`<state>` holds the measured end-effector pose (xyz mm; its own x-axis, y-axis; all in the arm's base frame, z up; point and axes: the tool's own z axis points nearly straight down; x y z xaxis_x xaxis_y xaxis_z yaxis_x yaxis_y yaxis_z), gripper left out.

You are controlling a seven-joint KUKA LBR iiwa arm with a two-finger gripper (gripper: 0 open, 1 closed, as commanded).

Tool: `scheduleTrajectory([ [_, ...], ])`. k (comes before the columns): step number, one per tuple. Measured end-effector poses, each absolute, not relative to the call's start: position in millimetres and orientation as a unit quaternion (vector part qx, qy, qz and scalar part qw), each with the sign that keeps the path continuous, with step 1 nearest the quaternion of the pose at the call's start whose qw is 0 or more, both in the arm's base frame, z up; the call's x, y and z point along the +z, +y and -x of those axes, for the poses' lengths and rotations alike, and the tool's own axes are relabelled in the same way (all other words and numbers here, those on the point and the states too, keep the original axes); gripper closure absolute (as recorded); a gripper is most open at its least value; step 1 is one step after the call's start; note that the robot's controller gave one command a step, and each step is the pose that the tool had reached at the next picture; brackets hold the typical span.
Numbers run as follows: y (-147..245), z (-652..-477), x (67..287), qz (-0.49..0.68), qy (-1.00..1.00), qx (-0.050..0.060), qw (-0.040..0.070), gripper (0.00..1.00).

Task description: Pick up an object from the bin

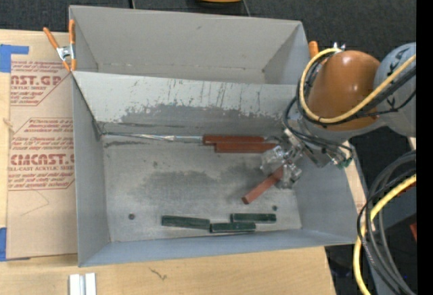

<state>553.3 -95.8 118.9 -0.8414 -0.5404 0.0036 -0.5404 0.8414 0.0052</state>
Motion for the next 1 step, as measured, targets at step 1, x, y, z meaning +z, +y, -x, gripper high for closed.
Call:
scheduleTrajectory([
  [1,-104.1,-577.2,140.1,-0.277,-0.961,0.002,-0.006,1.0],
])
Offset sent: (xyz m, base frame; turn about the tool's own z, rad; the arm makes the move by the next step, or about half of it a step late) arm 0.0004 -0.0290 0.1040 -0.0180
